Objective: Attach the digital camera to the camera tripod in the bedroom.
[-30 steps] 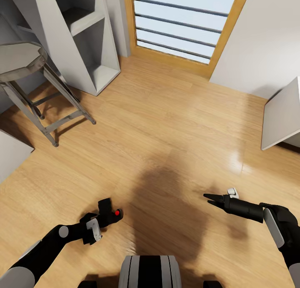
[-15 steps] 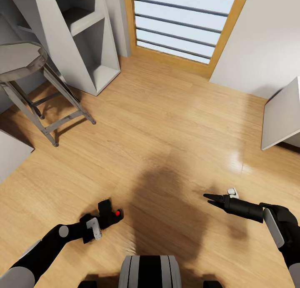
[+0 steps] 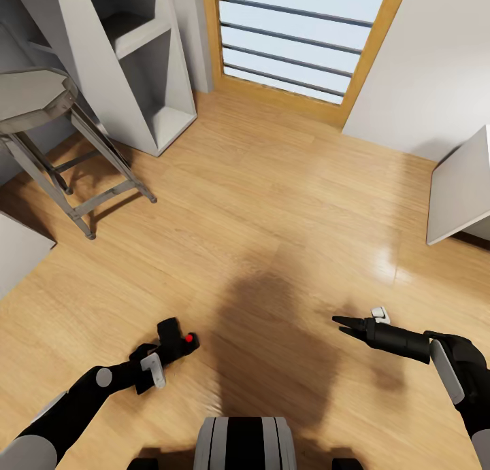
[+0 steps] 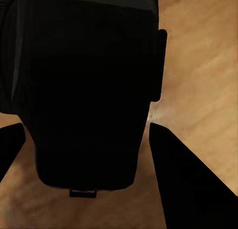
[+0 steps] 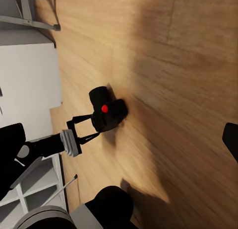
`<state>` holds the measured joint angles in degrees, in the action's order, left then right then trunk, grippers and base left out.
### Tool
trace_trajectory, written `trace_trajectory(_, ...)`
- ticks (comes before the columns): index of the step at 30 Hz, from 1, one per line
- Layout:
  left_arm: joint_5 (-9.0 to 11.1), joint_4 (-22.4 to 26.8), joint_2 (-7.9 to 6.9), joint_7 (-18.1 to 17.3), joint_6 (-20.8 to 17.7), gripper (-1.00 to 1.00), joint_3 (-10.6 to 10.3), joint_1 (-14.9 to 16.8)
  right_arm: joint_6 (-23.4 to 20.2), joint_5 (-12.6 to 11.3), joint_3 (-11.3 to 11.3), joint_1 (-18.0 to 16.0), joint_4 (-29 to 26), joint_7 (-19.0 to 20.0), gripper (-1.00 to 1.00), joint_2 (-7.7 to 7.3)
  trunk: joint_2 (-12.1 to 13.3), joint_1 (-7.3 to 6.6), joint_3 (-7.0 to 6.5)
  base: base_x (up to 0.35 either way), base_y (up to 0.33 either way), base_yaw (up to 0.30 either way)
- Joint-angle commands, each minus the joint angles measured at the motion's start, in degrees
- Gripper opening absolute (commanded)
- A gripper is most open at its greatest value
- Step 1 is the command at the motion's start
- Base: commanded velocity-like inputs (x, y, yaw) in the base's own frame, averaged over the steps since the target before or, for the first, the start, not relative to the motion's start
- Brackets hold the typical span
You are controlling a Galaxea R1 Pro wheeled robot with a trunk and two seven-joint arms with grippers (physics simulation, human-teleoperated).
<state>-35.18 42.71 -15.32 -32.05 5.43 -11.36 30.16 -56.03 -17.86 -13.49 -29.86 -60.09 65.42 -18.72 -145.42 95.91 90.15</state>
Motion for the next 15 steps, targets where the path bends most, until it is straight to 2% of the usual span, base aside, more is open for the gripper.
trace_trajectory(1,-1.0,0.0,-0.04,0.2,0.5,-1.0,0.0,0.0,-0.2,0.0,0.0,0.0,0.0,0.2,1.0,0.0,0.0,0.0,0.03,0.0,0.0,0.0)
trace_trajectory(6,-0.8,0.6,0.03,0.2,0.6,-1.0,0.1,0.0,-0.1,0.0,0.0,0.0,0.0,0.2,1.0,0.0,0.0,0.0,0.03,0.0,0.0,0.0)
trace_trajectory(8,-0.6,2.6,0.33,0.2,0.7,-1.0,0.2,0.0,-0.2,0.0,0.0,0.0,0.0,0.2,1.0,0.0,0.0,0.0,0.03,0.0,0.0,0.0)
trace_trajectory(9,20.3,31.7,1.31,-9.6,-4.0,-1.0,0.0,-0.1,-0.1,0.0,-0.1,0.0,0.0,0.0,1.0,-0.14,0.0,0.0,0.03,0.0,0.0,0.0)
trace_trajectory(10,21.8,32.0,1.28,-10.0,-4.4,-1.0,0.0,-0.1,-0.1,0.0,-0.1,0.0,0.0,0.0,1.0,-0.15,0.0,0.0,0.03,0.0,0.0,0.0)
trace_trajectory(11,24.5,32.5,1.24,-10.5,-4.9,-1.0,0.0,-0.1,-0.1,0.0,-0.1,0.0,0.0,-0.1,1.0,-0.16,0.0,0.0,0.03,0.0,0.0,0.0)
trace_trajectory(13,26.9,32.9,1.23,-10.9,-5.3,-1.0,0.0,-0.1,-0.1,0.0,-0.1,0.0,0.0,-0.1,1.0,-0.15,0.0,0.0,0.03,0.0,0.0,0.0)
trace_trajectory(14,29.2,33.1,1.26,-11.1,-5.5,-1.0,0.0,-0.1,-0.1,0.0,-0.1,0.0,0.0,-0.1,1.0,-0.16,0.0,0.0,0.03,0.0,0.0,0.0)
trace_trajectory(15,30.2,33.2,1.27,-11.2,-5.5,-1.0,0.0,-0.1,-0.1,0.0,-0.1,0.0,0.0,-0.1,1.0,-0.14,0.0,0.0,0.03,0.0,0.0,0.0)
